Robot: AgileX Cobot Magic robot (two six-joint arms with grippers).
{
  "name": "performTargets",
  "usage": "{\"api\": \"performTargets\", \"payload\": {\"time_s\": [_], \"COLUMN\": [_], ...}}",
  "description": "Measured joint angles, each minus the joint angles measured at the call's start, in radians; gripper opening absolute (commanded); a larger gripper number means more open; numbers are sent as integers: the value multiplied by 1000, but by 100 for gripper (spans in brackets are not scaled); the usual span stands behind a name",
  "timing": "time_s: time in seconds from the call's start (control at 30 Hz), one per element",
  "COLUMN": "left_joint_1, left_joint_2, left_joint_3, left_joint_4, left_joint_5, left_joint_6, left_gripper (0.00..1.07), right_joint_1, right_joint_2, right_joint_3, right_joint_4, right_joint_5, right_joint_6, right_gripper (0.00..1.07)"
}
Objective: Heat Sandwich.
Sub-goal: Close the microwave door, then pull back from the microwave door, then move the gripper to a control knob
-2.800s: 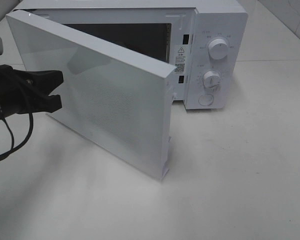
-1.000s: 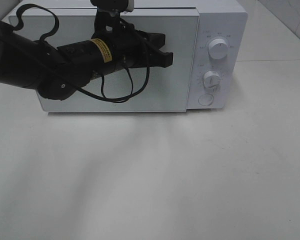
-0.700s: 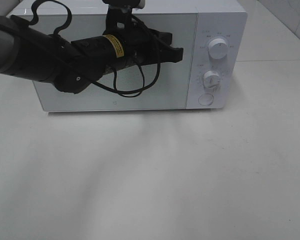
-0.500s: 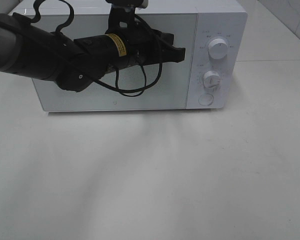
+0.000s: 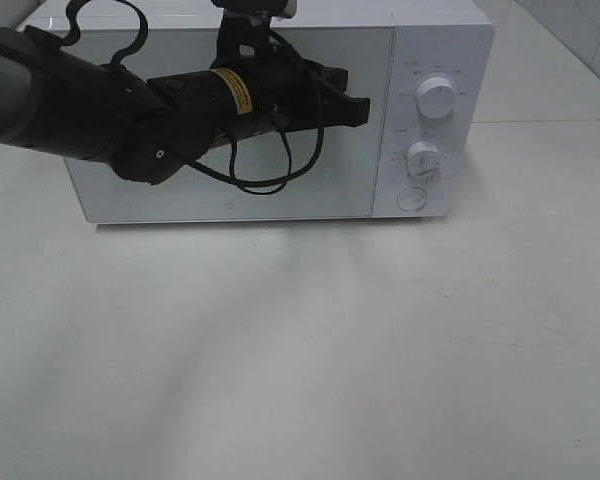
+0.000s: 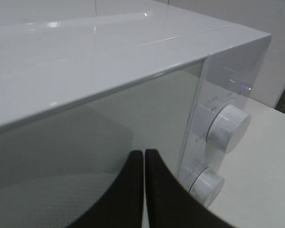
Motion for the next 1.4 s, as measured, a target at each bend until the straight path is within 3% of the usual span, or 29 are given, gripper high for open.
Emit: {"api": "performTargets", "payload": {"time_s": [0.4,0.63,1.03,1.07,1.13,1.17,1.23,1.27,1.4], "left_joint_1": [0,-58,-69,-69,-69,-69,-70,-70,-70], "left_joint_2": [-56,-131,-265,-276,-317,-317,-348,-357,-385], "left_joint_3": [76,183,377,391,433,433,463,468,476], "left_joint_4": [-18,-20,-19,-19,-19,-19,-19,-19,-19], "left_joint_5": [-5,-4,-5,-4,2,2,31,43,136], "left_joint_6": [11,11,12,12,1,1,-34,-46,-72], "left_gripper": [0,0,3,8,43,43,77,105,101], "right_joint_1": [0,0,0,0,0,0,0,0,0], "right_joint_2": [0,0,0,0,0,0,0,0,0], "right_joint_3": [0,0,0,0,0,0,0,0,0], "right_joint_4": [0,0,0,0,0,0,0,0,0], "right_joint_5": [0,0,0,0,0,0,0,0,0], "right_joint_6": [0,0,0,0,0,0,0,0,0], "right_gripper": [76,76,76,76,76,76,76,76,76]}}
